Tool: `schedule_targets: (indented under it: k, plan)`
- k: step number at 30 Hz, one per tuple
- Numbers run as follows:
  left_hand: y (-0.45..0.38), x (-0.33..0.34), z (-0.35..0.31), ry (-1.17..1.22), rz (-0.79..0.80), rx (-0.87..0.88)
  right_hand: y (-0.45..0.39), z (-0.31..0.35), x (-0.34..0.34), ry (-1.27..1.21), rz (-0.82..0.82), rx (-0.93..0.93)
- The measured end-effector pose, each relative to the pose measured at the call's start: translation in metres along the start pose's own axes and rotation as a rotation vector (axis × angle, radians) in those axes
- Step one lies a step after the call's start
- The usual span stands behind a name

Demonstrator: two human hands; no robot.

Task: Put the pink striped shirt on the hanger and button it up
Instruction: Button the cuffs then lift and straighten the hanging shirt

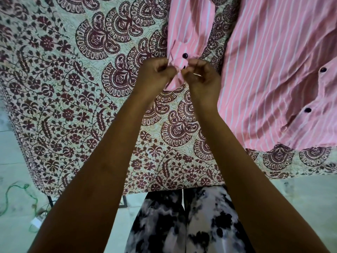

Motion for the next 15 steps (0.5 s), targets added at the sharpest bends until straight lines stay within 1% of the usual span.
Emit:
schedule_targets:
  k: [3, 8, 10, 12, 15]
  plan:
    - [-0.001, 0.001, -0.004, 0.044, 0.055, -0.014, -0.006, 0.009, 0.003, 0.112, 0.009, -0.063]
    - [-0.01, -0.009, -0.008, -0.03, -0.024, -0.09, 0.005, 0.032, 0.012, 0.283, 0.009, -0.252]
    - [-0.012, -0.006, -0.01, -0.098, 0.004, -0.059, 0.008, 0.035, 0.012, 0.303, 0.008, -0.282]
    - [-0.012, -0.003, -0.011, -0.117, 0.029, 0.004, 0.008, 0.035, 0.012, 0.28, 0.018, -0.285]
    - [-0.015, -0.008, -0.013, -0.142, -0.006, 0.064, 0.009, 0.039, 0.011, 0.288, -0.005, -0.298]
Point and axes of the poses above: each hand's wrist, its own y-axis away from the middle knuckle, its own x-axis out of the palm, z = x × y, the point moved 10 cm from there along -y, towards the middle knuckle, and after that the axes turned 4 degrees about y, right-handed, at the moved point
